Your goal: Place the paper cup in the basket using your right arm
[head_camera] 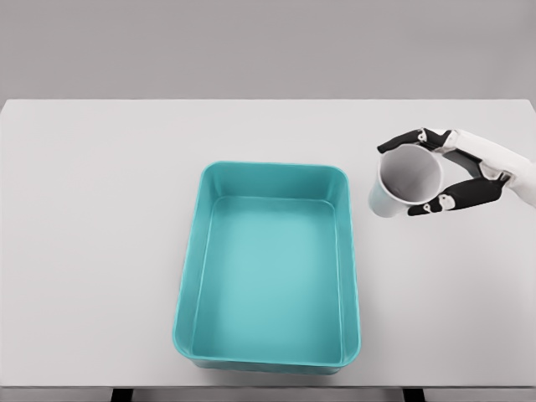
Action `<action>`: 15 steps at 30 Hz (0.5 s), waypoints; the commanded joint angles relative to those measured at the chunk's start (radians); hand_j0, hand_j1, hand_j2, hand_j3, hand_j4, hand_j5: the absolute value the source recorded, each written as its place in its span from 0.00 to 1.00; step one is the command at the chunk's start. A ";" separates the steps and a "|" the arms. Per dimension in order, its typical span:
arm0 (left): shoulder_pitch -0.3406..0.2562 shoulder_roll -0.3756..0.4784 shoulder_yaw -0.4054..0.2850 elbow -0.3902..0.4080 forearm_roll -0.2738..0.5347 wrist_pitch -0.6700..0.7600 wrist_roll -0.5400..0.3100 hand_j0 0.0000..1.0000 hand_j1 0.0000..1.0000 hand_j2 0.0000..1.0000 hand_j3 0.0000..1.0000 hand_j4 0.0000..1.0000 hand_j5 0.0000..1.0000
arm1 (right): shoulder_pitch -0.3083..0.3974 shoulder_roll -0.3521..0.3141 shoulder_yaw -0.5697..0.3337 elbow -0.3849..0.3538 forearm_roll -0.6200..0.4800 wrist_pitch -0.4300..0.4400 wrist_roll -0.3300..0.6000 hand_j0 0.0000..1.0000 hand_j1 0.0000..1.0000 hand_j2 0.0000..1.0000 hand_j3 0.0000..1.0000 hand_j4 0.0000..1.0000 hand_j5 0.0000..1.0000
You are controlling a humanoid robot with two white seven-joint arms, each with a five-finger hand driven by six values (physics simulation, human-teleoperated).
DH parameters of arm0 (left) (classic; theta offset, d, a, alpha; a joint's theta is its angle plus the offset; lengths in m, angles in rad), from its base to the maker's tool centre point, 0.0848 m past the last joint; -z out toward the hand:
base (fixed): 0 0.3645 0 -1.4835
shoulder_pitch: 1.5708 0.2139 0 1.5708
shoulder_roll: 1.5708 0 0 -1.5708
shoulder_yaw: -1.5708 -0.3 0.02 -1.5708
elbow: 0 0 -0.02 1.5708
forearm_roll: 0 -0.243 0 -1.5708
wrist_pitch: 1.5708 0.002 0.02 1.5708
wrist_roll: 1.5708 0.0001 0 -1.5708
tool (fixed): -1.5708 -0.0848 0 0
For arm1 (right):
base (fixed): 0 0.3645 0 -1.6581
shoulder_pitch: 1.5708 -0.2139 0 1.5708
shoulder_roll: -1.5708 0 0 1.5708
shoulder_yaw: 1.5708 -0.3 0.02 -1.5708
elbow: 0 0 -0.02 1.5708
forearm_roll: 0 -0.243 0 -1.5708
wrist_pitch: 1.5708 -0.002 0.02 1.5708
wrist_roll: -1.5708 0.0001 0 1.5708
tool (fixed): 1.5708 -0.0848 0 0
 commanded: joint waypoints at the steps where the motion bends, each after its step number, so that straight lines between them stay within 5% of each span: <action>1: 0.000 0.000 0.000 0.000 0.000 0.000 0.000 1.00 1.00 1.00 1.00 1.00 1.00 | 0.000 0.003 -0.002 -0.010 -0.007 0.002 0.000 0.78 0.78 0.78 0.78 0.78 0.78; 4: 0.000 0.000 0.000 0.000 0.000 0.000 0.000 1.00 1.00 1.00 1.00 1.00 1.00 | -0.021 0.059 -0.002 -0.030 -0.002 0.030 0.000 0.78 0.78 0.78 0.78 0.78 0.78; 13: 0.000 0.000 0.000 0.000 0.000 0.000 0.000 1.00 1.00 1.00 1.00 1.00 1.00 | -0.049 0.062 -0.002 -0.059 -0.002 0.033 0.000 0.78 0.78 0.78 0.78 0.78 0.78; 15: 0.000 0.000 0.000 0.000 0.000 0.000 0.000 1.00 1.00 1.00 1.00 1.00 1.00 | -0.049 0.105 -0.002 -0.056 0.004 0.035 0.000 0.77 0.77 0.77 0.77 0.77 0.77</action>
